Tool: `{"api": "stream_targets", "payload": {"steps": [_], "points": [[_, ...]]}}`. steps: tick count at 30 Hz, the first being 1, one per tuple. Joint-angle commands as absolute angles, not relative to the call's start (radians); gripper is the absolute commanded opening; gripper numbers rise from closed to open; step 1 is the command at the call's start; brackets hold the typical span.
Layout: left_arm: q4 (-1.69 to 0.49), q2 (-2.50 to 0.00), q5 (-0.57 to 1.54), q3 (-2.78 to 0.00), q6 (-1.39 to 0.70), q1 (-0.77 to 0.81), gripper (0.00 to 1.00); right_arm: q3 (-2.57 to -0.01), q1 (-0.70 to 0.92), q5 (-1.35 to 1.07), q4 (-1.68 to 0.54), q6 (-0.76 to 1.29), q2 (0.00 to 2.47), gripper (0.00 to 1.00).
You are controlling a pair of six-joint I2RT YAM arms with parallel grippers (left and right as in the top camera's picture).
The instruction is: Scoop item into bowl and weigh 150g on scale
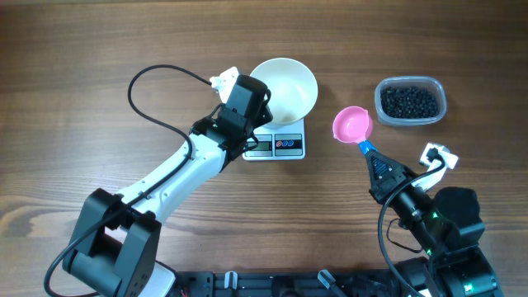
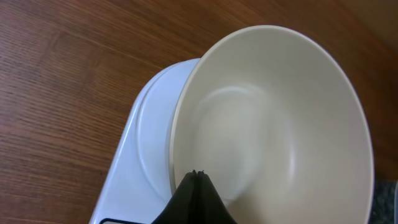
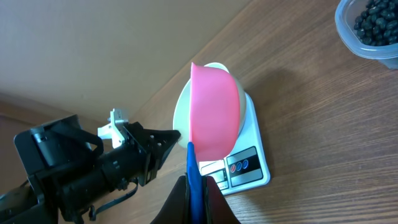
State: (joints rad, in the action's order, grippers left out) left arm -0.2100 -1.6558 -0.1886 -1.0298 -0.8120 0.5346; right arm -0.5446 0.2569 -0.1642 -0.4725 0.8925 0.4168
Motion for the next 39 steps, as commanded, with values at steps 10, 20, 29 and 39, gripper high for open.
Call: {"api": "stream_targets", "payload": {"steps": [10, 20, 29, 39], "points": [[-0.201, -1.636, -0.286, -1.033, -0.793, 0.530, 0.04, -0.551, 0.253, -0.181, -0.484, 0.891, 0.406, 0.05], [-0.120, -1.636, -0.331, -1.034, -0.793, 0.525, 0.04, -0.551, 0.253, -0.181, -0.492, 0.891, 0.406, 0.04], [-0.016, -1.667, -0.197, -1.044, -0.657, 0.466, 0.04, -0.551, 0.253, -0.181, -0.523, 0.891, 0.406, 0.05], [-0.216, -1.670, -0.055, -1.193, -0.395, 0.466, 0.04, -0.551, 0.253, -0.181, -0.529, 0.891, 0.406, 0.04]]}}
